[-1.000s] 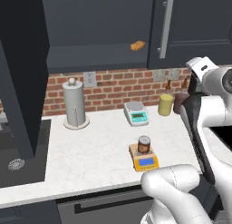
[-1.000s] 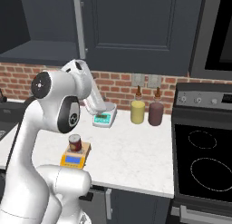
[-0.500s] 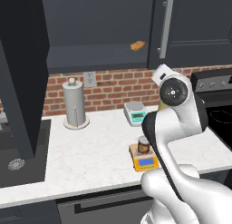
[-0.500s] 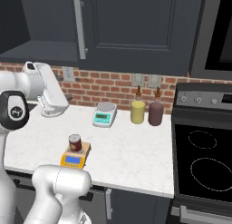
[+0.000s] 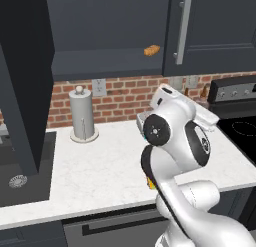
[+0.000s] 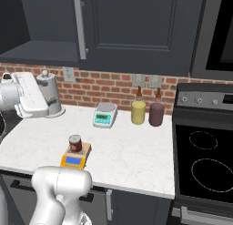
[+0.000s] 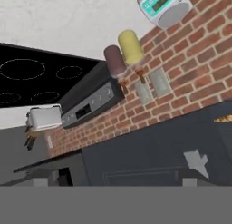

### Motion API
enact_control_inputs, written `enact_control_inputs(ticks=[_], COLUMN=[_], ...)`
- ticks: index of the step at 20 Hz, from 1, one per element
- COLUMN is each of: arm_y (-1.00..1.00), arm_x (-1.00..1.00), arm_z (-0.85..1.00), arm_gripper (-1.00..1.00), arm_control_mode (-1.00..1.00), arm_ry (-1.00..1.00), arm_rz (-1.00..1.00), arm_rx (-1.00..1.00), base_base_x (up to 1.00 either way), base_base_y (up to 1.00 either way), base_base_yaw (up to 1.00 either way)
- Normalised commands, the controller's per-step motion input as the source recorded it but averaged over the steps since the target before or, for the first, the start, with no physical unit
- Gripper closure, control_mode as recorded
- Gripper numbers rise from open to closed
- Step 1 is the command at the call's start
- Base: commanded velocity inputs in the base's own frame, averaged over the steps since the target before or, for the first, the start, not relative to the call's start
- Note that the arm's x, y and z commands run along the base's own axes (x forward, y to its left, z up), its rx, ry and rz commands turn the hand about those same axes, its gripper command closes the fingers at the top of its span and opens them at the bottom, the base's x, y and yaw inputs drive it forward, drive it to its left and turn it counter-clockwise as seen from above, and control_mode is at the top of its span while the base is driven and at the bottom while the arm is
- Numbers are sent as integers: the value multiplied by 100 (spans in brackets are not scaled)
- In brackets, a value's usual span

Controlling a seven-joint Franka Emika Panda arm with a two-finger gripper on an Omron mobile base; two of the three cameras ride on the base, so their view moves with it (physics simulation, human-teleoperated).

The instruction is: Pick the canned food and place it on the digital scale for weighing, and close the cabinet.

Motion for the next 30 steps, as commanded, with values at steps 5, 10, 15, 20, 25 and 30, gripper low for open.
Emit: enact_control_inputs(ticks=[5, 10, 15, 20, 25, 30], arm_y=[67, 78, 69, 36, 43, 41], arm_x=[-18, -3, -24, -39, 0, 2], arm_z=[0, 2, 5, -2, 0, 10], arm_gripper=[-100, -100, -100, -100, -100, -100], arm_control_mode=[-100, -100, -100, -100, -100, -100], arm_ry=[0, 6, 3, -7, 13, 19], arm_rz=[-23, -34, -32, -5, 0, -1], arm_rx=[-48, -43, -32, -10, -7, -8], base_base_x=[0, 0, 0, 0, 0, 0], base_base_y=[0, 0, 0, 0, 0, 0], base_base_yaw=[0, 0, 0, 0, 0, 0])
